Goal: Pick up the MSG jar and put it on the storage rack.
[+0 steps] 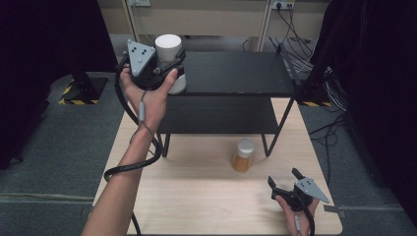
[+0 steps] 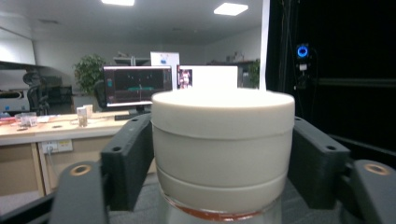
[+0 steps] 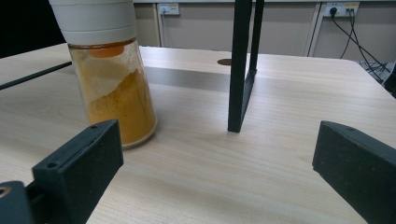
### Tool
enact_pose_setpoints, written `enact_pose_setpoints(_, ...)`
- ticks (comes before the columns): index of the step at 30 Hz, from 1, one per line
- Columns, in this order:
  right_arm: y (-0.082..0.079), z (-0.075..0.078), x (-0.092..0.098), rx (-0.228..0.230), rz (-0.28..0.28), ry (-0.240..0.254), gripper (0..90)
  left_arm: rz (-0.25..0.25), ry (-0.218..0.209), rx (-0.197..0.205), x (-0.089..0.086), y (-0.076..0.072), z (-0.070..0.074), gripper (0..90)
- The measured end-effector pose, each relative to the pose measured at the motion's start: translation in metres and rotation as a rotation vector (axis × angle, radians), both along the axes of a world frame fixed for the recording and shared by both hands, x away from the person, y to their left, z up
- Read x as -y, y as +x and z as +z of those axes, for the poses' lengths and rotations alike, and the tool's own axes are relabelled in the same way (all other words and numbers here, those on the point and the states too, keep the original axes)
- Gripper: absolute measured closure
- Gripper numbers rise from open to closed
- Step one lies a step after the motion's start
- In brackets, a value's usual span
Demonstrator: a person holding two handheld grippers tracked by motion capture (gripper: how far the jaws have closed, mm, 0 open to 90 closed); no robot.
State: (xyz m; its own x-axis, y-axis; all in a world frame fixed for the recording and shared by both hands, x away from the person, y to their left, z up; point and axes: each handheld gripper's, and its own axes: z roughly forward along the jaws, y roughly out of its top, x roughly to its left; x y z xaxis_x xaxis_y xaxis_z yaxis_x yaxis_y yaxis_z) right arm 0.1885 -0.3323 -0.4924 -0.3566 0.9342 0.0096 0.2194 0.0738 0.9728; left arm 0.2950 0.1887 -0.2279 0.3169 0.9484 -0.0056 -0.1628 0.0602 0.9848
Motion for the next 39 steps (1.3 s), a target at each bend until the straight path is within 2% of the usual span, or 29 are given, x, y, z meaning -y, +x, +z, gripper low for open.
enact_pose_setpoints(5,0.000,0.001,0.000,-0.002,0.000,-0.003,2.1,0.013,0.017,0.045,-0.002,-0.005,-0.006,15.0)
enact_pose_setpoints(10,0.000,0.000,0.000,-0.003,0.000,0.000,2.1,0.016,0.052,0.051,-0.004,-0.010,-0.012,9.9)
enact_pose_setpoints(13,0.000,0.001,0.000,-0.003,-0.001,-0.001,2.1,0.017,0.060,0.043,-0.006,-0.015,-0.017,9.3)
enact_pose_setpoints(21,0.000,0.001,-0.001,-0.003,-0.001,-0.003,2.1,-0.004,0.048,0.054,-0.013,-0.024,-0.036,9.0)
enact_pose_setpoints(23,0.000,0.001,0.000,-0.004,-0.001,-0.001,2.1,-0.009,0.046,0.065,-0.015,-0.028,-0.042,8.8)
enact_pose_setpoints(26,0.000,0.001,-0.001,-0.004,-0.001,-0.003,2.1,-0.015,0.068,0.086,-0.016,-0.035,-0.050,8.7)
enact_pose_setpoints(30,0.001,0.001,-0.001,-0.004,0.000,-0.004,2.1,-0.033,0.080,0.091,-0.015,-0.043,-0.059,8.5)
enact_pose_setpoints(39,0.001,0.001,-0.001,-0.005,-0.001,-0.004,2.0,-0.067,0.077,0.106,-0.016,-0.055,-0.075,8.3)
